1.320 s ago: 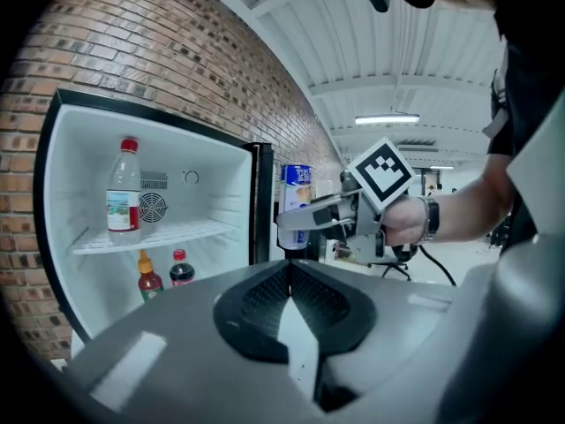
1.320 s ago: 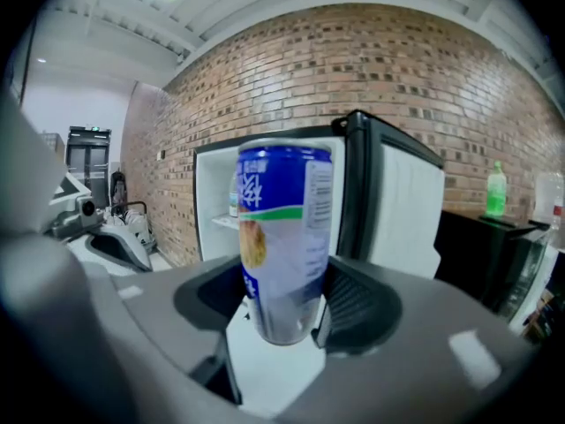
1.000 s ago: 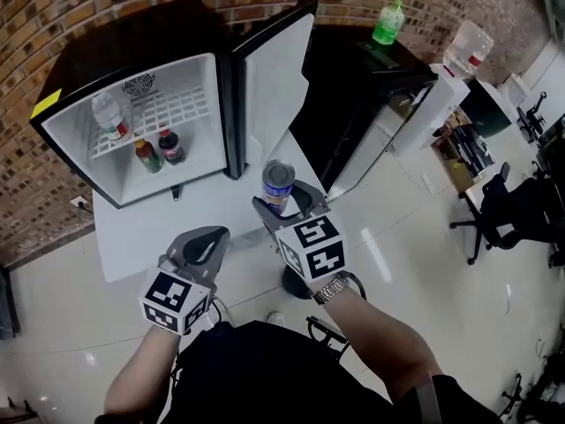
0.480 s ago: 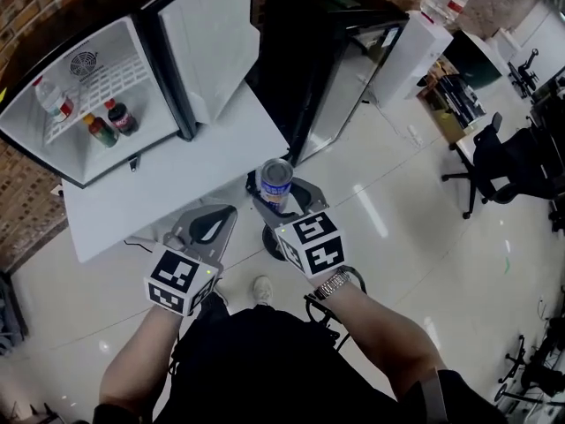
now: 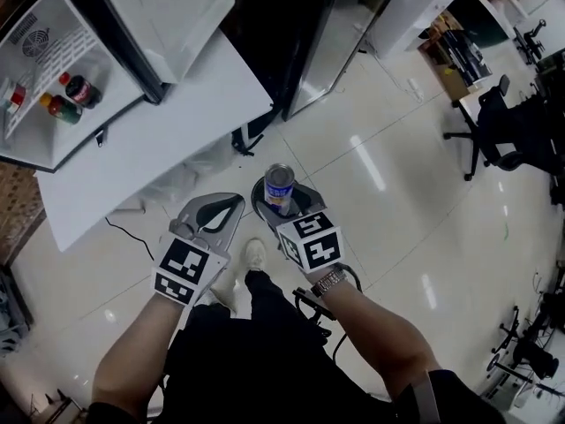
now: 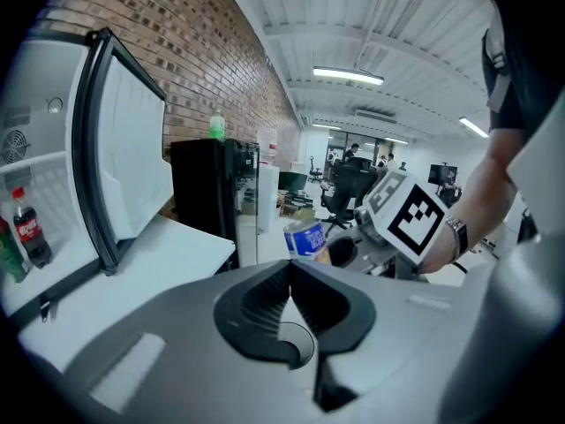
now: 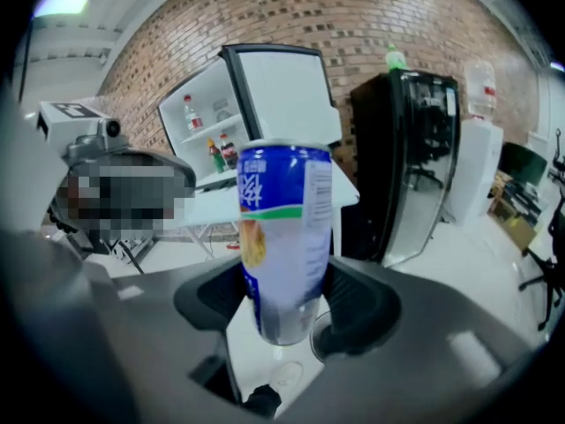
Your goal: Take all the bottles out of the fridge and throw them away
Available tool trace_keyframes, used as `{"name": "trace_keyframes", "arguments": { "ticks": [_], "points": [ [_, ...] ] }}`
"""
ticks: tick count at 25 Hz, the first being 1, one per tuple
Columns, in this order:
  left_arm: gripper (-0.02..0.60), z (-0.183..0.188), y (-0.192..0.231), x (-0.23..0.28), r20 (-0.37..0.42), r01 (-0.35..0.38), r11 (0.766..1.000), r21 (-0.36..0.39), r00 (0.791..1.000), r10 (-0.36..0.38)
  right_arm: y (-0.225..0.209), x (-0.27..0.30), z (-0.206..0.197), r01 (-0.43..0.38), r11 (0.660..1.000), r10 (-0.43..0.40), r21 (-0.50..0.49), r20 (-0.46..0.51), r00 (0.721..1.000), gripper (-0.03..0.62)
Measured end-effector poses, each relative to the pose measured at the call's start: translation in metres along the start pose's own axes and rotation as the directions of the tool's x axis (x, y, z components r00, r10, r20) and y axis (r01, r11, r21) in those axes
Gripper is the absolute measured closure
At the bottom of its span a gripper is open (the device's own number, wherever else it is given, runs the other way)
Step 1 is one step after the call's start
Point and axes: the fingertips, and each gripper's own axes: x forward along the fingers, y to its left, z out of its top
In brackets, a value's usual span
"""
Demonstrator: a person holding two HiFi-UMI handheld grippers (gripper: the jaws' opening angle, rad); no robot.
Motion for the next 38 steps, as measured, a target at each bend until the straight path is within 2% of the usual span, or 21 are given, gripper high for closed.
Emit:
{"name": "trace_keyframes", "arguments": {
  "ticks": [8, 17, 31, 38],
  "points": [
    [0.578, -0.062, 0.005, 0.046, -0.100, 0.029, 0.997, -0.070, 0.994, -0.036, -0.015, 0.054, -0.091, 0.014, 0.989, 0.010, 0.145, -0.161, 0.987, 0.332],
    [0.578, -0.144, 0.000, 0.087, -0.196, 0.048, 0.984, -0.170, 0.977, -0.081, -0.047, 0.123, -0.197, 0.077, 0.946, 0.022, 0.314, -0.301, 0.953, 0.332],
    [0.578, -0.226, -0.004, 0.122, -0.276, 0.034, 0.965, -0.259, 0.955, -0.108, -0.098, 0.220, -0.309, 0.161, 0.898, 0.039, 0.408, -0.439, 0.898, 0.330],
    [0.578, -0.264, 0.008, 0.136, -0.308, 0.006, 0.962, -0.274, 0.947, -0.094, -0.120, 0.270, -0.354, 0.192, 0.890, 0.035, 0.414, -0.482, 0.876, 0.330]
  ]
}}
